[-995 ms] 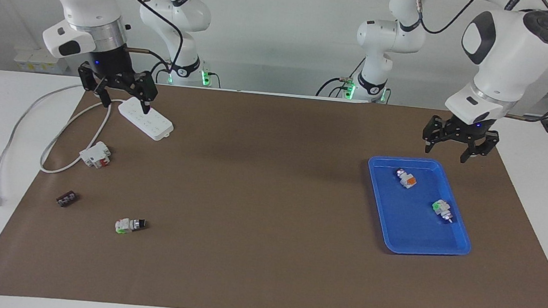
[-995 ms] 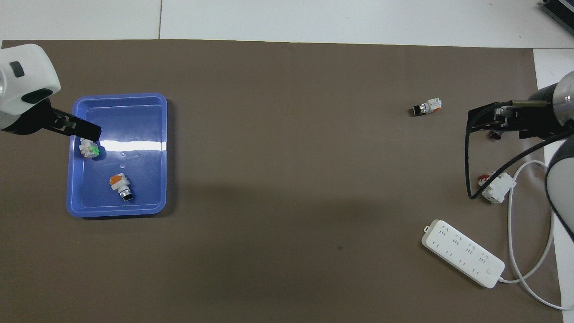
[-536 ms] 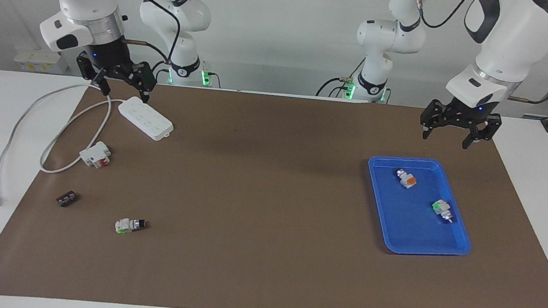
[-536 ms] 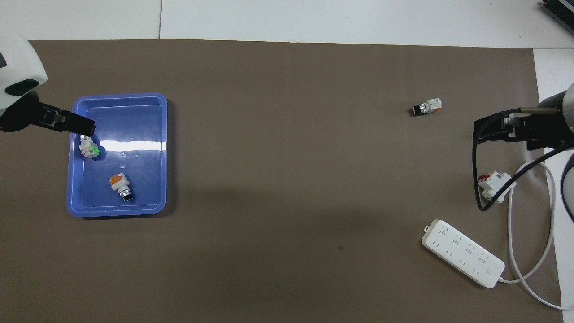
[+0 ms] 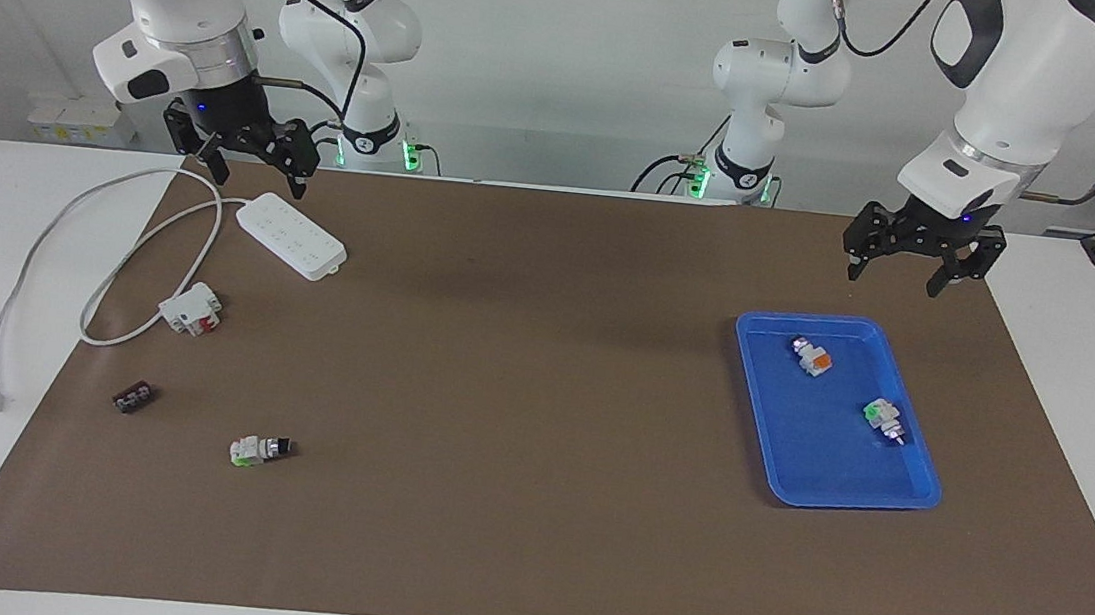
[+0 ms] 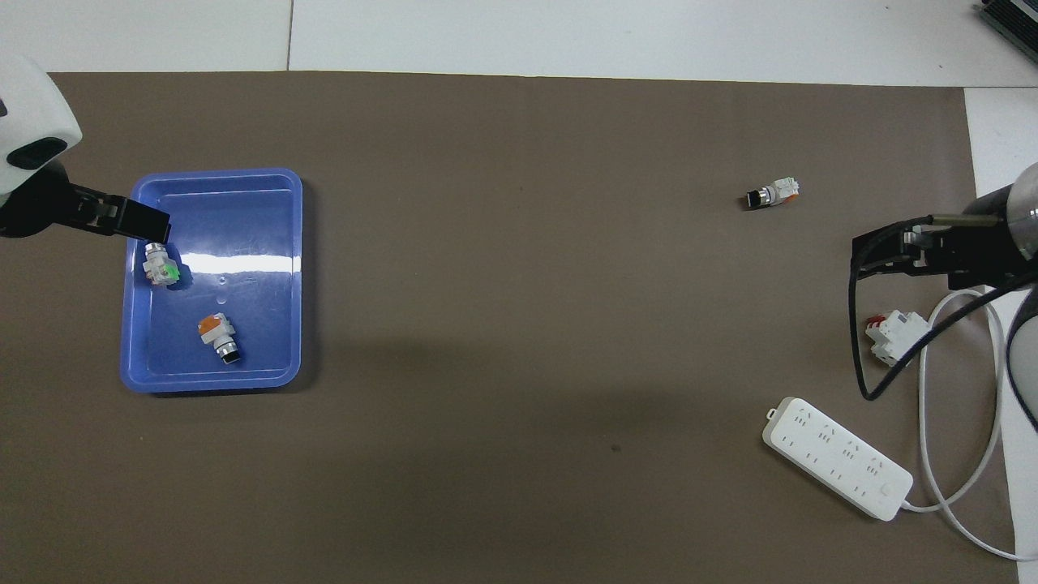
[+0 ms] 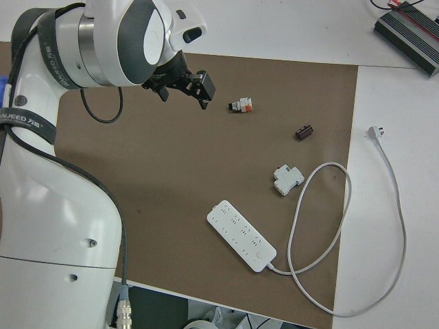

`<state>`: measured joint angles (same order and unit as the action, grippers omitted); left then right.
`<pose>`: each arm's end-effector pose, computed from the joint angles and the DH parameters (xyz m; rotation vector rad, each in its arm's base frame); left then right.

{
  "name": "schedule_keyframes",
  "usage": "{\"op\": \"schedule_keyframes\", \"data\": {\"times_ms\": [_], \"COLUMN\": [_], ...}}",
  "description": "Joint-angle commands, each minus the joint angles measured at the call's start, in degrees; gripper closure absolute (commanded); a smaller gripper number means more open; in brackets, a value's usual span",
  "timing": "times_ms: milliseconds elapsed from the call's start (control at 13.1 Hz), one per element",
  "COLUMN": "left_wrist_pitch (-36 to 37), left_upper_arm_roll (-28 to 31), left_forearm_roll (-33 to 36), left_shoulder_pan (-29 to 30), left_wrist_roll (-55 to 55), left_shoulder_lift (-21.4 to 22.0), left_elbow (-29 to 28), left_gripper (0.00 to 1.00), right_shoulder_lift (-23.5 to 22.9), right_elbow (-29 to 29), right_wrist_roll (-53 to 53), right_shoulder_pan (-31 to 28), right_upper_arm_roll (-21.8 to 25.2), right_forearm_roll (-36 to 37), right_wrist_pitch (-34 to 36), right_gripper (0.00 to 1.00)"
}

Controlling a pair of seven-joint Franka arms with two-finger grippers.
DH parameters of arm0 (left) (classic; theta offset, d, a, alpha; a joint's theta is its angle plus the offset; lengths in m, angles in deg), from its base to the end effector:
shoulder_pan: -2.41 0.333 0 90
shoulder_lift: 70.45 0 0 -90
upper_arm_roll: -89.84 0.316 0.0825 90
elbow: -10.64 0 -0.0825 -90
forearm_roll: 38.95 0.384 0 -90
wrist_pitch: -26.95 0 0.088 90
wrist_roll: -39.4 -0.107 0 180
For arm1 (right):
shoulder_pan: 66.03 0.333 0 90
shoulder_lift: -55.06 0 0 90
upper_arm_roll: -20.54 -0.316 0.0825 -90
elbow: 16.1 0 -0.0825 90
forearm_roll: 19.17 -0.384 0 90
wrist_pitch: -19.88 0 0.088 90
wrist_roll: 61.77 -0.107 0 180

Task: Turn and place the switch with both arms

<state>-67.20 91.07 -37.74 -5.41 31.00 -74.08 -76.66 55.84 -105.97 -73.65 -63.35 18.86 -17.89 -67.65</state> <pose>0.5779 -0.0650 0.6175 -3.0902 0.4082 -0.0871 0.5445 0.0392 0.6294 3.1083 -0.2053 -0.0370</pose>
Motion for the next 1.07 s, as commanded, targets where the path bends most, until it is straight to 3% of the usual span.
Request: {"op": "schedule_keyframes", "data": {"times_ms": [0, 995], "left_wrist_pitch": [-0.9, -0.5], "left_upper_arm_roll": [-0.2, -0.1], "left_forearm_roll": [-0.5, -3.2], "left_shoulder_pan": [0.2, 0.2], "left_wrist_roll": [0.8, 0.8], "left_shoulder_lift": [0.3, 0.7], "left_elbow": [-0.5, -1.4], "left_gripper": [0.0, 0.0], "right_shoulder_lift": [1.5, 1.4], "right_elbow": [-2.4, -2.5], "right_wrist_roll": [-0.8, -1.4], "right_shoulder_pan": [0.2, 0.5], "right_upper_arm_roll": [0.4, 0.4], "right_forearm_roll": [0.7, 0.5], "right_wrist_pitch": [-1.2, -3.3], "right_gripper": [0.0, 0.0]}}
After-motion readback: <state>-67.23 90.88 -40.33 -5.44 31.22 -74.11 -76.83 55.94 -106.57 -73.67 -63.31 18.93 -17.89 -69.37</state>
